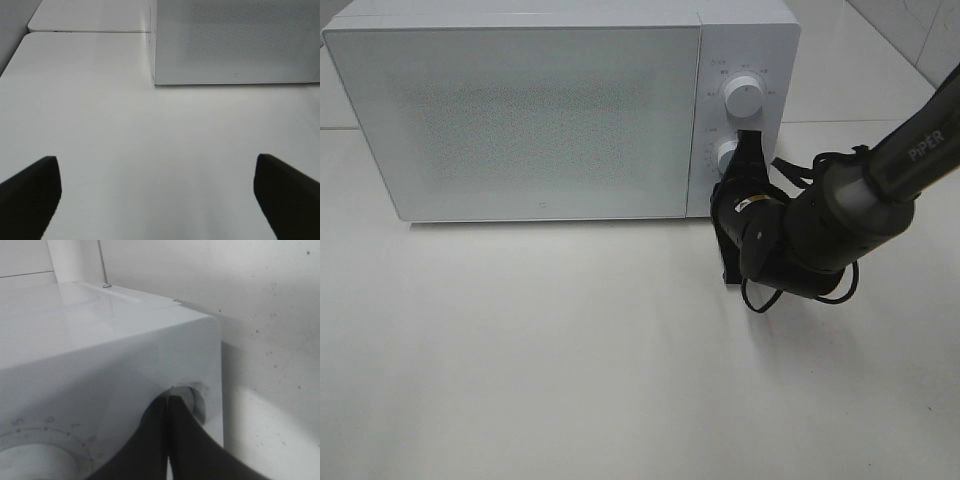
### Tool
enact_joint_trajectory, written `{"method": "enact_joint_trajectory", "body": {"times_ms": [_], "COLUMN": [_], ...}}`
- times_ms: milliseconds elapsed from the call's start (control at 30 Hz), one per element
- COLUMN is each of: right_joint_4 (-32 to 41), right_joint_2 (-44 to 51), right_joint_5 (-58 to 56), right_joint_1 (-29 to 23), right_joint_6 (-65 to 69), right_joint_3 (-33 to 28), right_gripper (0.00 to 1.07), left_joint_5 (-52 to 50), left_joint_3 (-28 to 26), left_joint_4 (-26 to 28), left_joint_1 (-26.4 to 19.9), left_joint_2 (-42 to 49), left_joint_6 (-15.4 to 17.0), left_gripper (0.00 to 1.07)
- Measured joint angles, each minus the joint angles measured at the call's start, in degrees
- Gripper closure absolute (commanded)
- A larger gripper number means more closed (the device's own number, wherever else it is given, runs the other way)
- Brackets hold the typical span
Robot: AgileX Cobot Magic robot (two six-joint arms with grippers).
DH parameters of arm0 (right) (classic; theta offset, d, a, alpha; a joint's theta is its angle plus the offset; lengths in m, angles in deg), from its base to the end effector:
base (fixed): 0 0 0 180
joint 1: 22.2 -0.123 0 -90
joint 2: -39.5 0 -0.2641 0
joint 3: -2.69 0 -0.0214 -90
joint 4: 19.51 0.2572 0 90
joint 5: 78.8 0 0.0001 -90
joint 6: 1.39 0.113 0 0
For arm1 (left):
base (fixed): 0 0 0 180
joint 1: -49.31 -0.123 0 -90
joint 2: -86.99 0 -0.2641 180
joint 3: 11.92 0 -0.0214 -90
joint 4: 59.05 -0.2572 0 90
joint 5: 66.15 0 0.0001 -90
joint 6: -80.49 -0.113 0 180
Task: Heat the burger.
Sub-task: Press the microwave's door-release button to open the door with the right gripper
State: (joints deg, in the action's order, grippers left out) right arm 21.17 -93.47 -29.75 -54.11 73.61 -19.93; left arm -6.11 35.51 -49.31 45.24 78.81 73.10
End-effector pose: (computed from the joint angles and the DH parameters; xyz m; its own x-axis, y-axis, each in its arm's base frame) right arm 0.3650 0.1618 0.0501 0.0102 0.9995 0.0290 0.3600 -0.0308 0.9325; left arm 0.0408 -0.0137 0.2757 -0.4230 0.0130 -0.9060 0.0804 0.9965 -0.0233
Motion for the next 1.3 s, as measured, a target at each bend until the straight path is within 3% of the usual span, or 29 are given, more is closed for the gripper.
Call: {"method": "enact_joint_trajectory", "body": {"times_ms": [767,1300], "right_joint_4": [4.8,2.5], "right_joint_2": [-1.4,0.3], "right_joint_5": [-1.7,-4.4], "right_joint_1": [-0.7,-0.6], "right_joint_6": [-3.2,-1.8], "right_joint_3": [2.5,1.3], "right_gripper": [1.07,1.07], "left_joint_5": [0.0,0.0], "left_joint_3": [0.0,0.0], "left_joint_4": [0.0,0.0], "left_joint_1": [0.0,0.0], "left_joint_2": [0.0,0.0], "left_joint_6": [0.0,0.0], "left_gripper": [0.04,0.04]}}
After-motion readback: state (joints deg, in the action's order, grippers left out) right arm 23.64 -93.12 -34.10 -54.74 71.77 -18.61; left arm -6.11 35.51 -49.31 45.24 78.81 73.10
